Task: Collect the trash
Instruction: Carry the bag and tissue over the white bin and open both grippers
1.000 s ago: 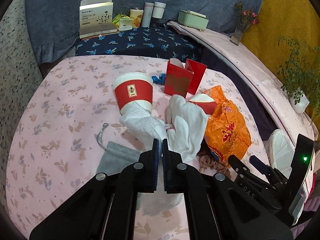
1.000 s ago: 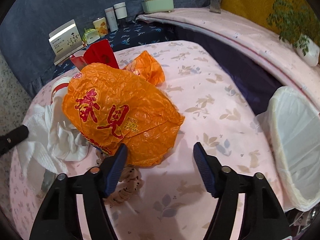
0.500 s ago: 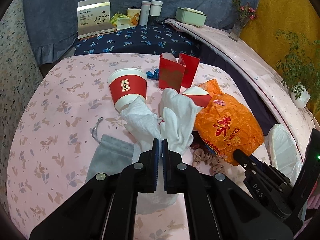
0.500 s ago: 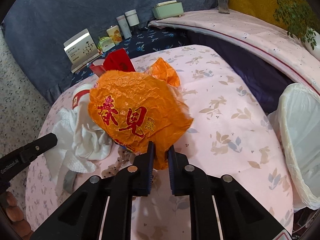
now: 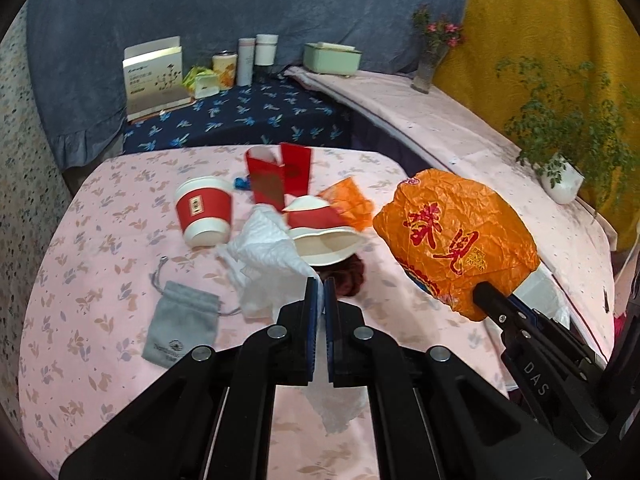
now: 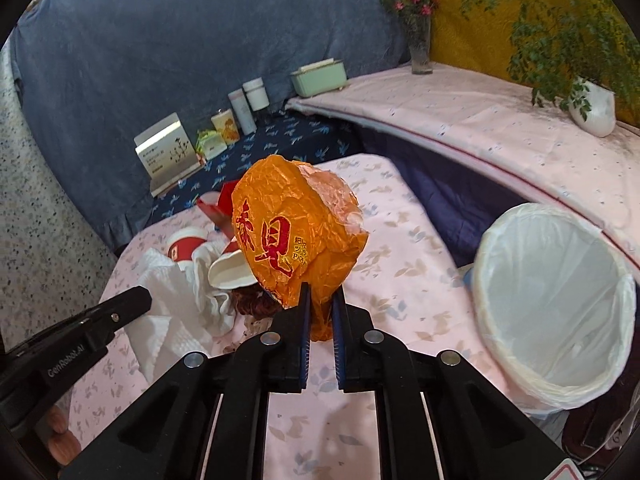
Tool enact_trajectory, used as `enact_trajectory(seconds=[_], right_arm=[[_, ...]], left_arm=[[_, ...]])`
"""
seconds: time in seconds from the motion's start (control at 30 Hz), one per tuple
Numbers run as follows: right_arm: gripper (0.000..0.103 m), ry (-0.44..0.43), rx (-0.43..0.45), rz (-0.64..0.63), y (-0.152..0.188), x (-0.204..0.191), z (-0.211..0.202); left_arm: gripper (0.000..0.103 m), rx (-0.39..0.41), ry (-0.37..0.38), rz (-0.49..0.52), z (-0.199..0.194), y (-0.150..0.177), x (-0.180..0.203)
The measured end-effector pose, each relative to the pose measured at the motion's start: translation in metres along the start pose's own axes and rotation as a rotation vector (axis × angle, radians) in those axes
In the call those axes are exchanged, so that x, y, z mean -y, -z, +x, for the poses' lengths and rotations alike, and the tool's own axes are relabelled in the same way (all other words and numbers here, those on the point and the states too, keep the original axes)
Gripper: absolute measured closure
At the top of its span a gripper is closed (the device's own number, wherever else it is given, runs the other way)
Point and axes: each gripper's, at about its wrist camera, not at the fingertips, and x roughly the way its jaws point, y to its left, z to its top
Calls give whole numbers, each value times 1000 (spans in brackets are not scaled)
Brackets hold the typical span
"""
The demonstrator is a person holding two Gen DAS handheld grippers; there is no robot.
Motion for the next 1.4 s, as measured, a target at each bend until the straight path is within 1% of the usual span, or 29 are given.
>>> enact_trajectory(seconds=[0.13,0.23,0.37,0.43,0.6,0.77,1.07,1.2,1.27,1.3,1.33,1.4], right_arm=[[94,27,35,19,-3,18,-20],[94,58,57,37,-3,34,-34],[94,117,80,73,-2,60,-47],[94,148,89,94,0,72,-53],[94,228,99,141,5,108,-61],[94,293,95,181,9,142,-65],[94,361,55,263,21,193,-55],[93,380,27,280,27,205,-48],[90,380,15,284,28,208,-44],[88,379,11,284,29,208,-42],[86,383,11,284,30,209,-41],[79,384,8,284,31,208,-38]], left_arm=[[100,12,43,34,-8,1,27],[100,11,93,58,-11,2,49],[100,9,155,95,-11,1,77],[100,4,183,113,-9,1,90],[100,-16,285,152,1,0,123],[100,-51,350,177,16,-2,156],[100,-81,405,244,45,-4,213],[99,-95,424,257,58,-5,229],[95,-99,431,244,65,-5,233],[82,-101,429,237,68,-5,233],[61,-102,422,234,70,-6,234],[49,-82,399,223,71,-6,233]])
